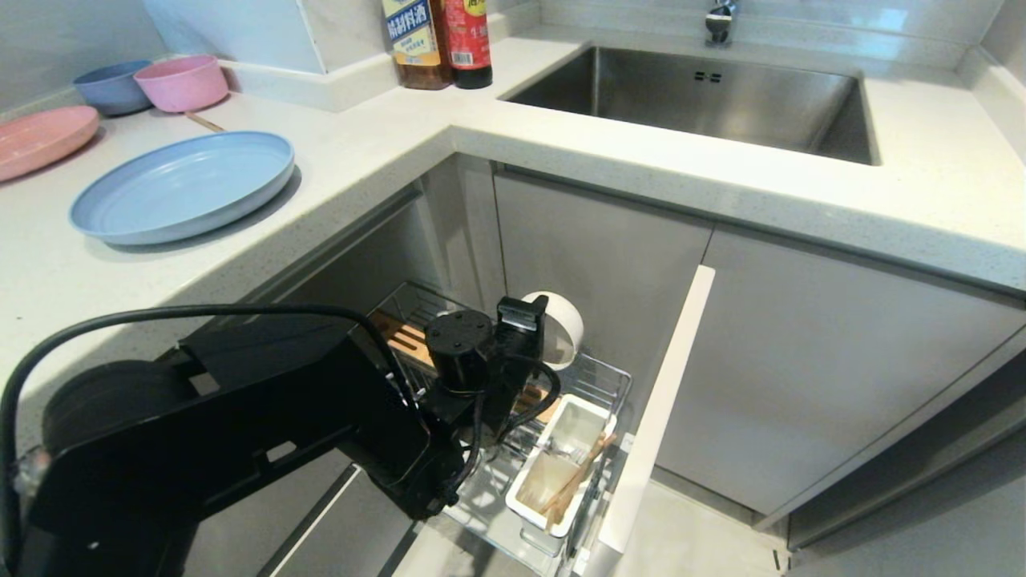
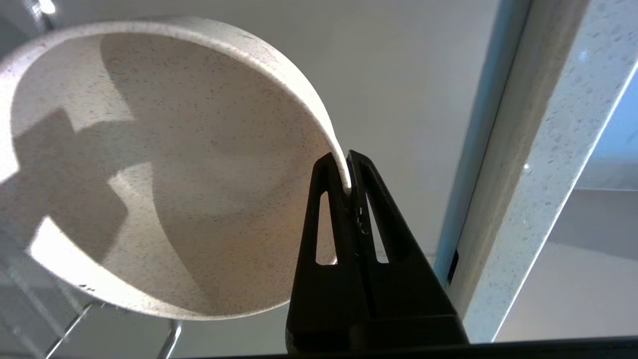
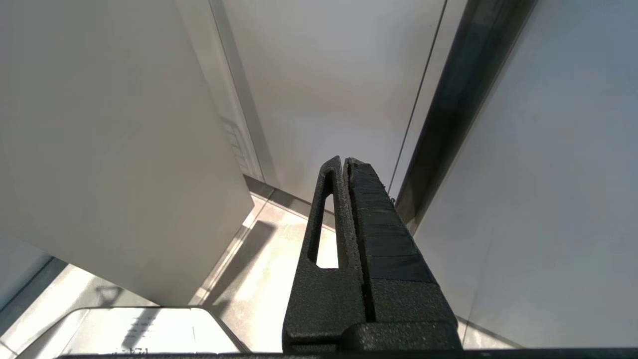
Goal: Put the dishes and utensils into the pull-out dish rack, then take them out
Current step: Pick up the bowl and place it in the cupboard
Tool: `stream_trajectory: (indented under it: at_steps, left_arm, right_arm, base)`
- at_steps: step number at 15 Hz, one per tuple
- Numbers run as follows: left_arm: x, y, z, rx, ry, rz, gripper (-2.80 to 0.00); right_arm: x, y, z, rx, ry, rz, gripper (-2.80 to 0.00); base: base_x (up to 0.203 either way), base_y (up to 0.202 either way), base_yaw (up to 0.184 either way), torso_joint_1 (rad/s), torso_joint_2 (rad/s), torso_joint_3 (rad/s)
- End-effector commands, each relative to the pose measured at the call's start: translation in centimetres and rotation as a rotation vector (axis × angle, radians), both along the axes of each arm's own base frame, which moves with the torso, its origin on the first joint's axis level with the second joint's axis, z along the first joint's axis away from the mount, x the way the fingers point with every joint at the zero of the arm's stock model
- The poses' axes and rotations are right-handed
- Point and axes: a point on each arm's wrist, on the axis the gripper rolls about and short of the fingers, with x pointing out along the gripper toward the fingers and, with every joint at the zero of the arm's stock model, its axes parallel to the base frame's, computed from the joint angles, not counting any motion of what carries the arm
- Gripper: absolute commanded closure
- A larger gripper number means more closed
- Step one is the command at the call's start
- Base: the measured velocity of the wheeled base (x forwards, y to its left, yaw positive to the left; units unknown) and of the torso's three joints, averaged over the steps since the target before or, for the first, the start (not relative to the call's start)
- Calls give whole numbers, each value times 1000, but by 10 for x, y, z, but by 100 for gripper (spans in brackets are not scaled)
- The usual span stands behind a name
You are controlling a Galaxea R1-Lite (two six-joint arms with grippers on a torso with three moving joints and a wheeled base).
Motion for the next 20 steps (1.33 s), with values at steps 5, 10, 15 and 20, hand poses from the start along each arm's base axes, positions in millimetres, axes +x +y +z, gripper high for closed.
stream_trajectory:
  at_steps: [5,10,15,20]
  left_arm:
    - [0,0,-13,4,19,-5,0]
    - [0,0,-16,-21,42,-7,0]
    - [-4,3,-11,-81,67,-16,0]
    - [-7,3,-8,-104,73,-26,0]
  right_arm:
    - [0,0,0,0,2,0,0]
    - [0,0,0,0,2,0,0]
    - [0,0,0,0,2,0,0]
    - [0,0,0,0,1,0,0]
  base:
    - [0,0,0,0,0,0]
    - [0,0,0,0,0,0]
    - [0,0,0,0,0,0]
    - [0,0,0,0,0,0]
